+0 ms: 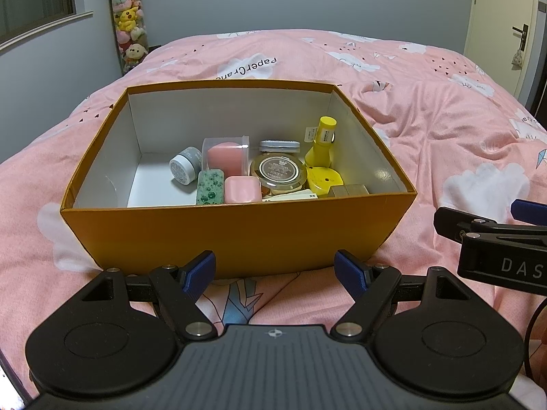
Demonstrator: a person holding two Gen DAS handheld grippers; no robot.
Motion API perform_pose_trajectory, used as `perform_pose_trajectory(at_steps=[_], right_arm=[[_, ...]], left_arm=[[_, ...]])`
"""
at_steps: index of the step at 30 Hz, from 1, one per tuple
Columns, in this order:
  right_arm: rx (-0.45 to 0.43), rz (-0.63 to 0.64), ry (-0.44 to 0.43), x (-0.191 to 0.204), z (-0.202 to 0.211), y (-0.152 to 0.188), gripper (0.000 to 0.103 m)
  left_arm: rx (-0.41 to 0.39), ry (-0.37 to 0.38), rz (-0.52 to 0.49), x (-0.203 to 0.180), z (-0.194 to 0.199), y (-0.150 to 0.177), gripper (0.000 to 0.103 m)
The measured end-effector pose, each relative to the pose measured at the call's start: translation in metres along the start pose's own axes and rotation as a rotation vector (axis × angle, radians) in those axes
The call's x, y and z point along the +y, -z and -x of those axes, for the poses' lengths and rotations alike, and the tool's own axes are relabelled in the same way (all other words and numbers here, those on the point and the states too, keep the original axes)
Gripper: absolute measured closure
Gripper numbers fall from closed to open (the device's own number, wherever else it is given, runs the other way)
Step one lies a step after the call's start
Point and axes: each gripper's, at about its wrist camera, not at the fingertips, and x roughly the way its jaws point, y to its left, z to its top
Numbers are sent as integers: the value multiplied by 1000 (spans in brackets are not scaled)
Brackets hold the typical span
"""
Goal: Organize rigid objects
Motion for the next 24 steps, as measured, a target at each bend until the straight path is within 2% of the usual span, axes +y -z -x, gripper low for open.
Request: perform_pose_trajectory(at_steps=[24], right_arm=[[17,-7,-5,2,-2,1,3]], left_arm=[[5,-7,1,2,-1,1,11]])
